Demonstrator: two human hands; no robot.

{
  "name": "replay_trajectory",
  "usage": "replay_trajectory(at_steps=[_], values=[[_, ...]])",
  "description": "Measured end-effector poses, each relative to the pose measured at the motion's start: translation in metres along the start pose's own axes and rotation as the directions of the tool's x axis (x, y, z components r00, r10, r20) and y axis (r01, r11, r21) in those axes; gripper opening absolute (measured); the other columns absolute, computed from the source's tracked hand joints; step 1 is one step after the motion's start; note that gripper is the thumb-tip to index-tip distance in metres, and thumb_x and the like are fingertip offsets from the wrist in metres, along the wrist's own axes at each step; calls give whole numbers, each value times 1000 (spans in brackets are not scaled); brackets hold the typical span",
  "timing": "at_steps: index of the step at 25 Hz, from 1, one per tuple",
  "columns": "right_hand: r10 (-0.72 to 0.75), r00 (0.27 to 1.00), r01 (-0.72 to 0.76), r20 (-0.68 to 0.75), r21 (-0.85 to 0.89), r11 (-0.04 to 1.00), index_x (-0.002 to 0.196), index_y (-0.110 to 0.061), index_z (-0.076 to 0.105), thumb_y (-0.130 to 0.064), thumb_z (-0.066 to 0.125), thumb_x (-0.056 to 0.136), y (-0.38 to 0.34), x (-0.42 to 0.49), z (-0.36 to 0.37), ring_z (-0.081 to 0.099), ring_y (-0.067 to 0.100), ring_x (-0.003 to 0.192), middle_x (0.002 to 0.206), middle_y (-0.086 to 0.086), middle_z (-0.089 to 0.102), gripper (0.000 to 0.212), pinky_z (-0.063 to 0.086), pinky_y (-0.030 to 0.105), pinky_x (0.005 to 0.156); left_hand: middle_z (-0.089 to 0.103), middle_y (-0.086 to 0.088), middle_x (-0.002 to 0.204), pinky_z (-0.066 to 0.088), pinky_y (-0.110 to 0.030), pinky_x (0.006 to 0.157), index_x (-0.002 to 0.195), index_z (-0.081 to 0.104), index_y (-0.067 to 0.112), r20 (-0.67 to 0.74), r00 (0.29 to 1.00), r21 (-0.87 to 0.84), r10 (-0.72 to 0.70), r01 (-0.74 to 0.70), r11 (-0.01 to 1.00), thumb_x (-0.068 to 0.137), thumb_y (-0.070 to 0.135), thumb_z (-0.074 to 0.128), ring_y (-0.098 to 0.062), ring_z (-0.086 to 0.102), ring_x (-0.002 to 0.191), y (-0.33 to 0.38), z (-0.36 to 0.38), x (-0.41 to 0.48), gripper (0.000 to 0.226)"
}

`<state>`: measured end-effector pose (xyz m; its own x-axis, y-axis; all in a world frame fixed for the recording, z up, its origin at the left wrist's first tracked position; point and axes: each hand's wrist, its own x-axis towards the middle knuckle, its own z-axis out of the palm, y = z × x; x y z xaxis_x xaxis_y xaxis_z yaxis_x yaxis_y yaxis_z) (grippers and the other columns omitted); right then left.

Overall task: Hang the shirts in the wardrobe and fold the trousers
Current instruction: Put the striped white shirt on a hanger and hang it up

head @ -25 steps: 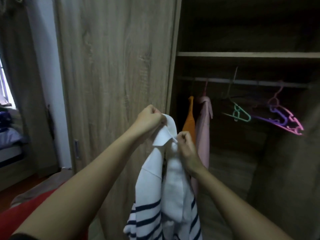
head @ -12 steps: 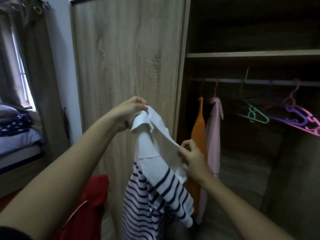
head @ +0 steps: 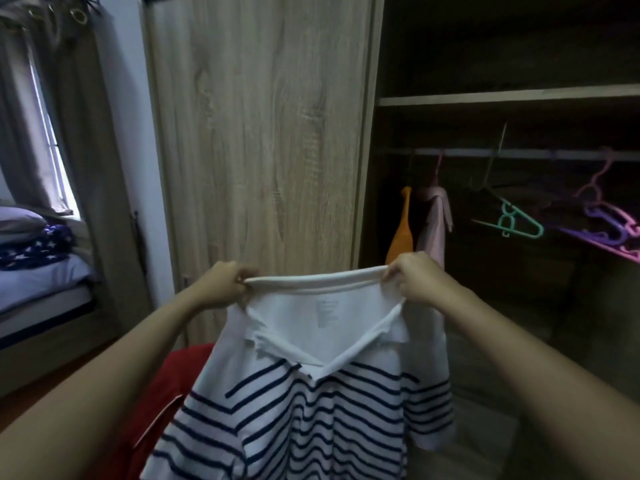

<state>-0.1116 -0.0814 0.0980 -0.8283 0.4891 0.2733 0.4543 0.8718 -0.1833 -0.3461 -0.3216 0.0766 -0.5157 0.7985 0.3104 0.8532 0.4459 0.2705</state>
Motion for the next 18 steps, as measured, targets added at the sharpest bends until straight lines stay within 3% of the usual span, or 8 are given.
replay_trajectory(at_steps=[3,5,8,10,12,14,16,18], values=[[51,993,-42,107,-86,995,101,-17,71,-15,60,83,14,-14,1,62,23,101,94,1,63,21,49,29,85,68,-12,84,51,-26,61,73,65,13,-75,994,-538,-81,28,842,77,-11,54,-20,66,78,2,12,-4,26],[63,996,-57,55,-111,992,104,-20,68,-18,60,85,18,-28,6,61,20,102,103,0,64,22,49,31,87,66,-11,85,50,-20,59,53,63,17,-167,977,-722,-134,-29,691,72,-25,48,-19,62,76,11,14,-5,48],[0,993,25,122,-210,977,108,-30,65,-16,61,86,29,-51,26,58,16,109,117,-6,58,26,49,36,92,72,1,74,50,-19,57,45,68,24,-132,990,-542,-48,-31,840,66,-12,47,-19,65,73,19,34,-8,46],[27,984,-19,174,-45,999,101,-30,69,-9,58,85,42,-55,23,60,13,107,114,-7,63,29,49,32,94,74,2,72,55,-26,69,63,76,27,-99,995,-278,14,-41,960,58,10,43,-18,69,74,18,34,-4,37],[68,997,-71,32,100,992,103,-29,69,-3,53,85,48,-50,12,61,16,105,112,-4,64,35,49,32,91,75,-2,83,55,-33,77,85,78,23,-259,965,-211,-43,-13,977,57,16,40,-22,70,81,33,27,4,48],[58,978,-40,-198,93,995,109,-29,64,-1,51,84,49,-48,6,59,20,105,116,-2,59,40,51,37,86,68,-6,108,52,-39,77,112,69,25,-433,900,-75,-36,4,997,66,15,45,-33,65,93,58,29,12,53],[25,982,-25,-187,0,1000,115,-26,60,-1,54,84,52,-49,2,57,20,104,118,-2,53,40,52,36,83,56,-7,125,49,-41,79,128,57,27,-344,939,58,-23,45,997,75,11,50,-36,59,103,74,42,17,56],[68,996,-66,-51,42,997,106,-28,64,2,55,82,70,-50,-8,56,16,105,115,-4,51,40,51,31,83,62,-10,115,50,-40,79,118,65,31,-264,958,18,-110,119,993,76,17,51,-36,59,101,83,42,24,46]])
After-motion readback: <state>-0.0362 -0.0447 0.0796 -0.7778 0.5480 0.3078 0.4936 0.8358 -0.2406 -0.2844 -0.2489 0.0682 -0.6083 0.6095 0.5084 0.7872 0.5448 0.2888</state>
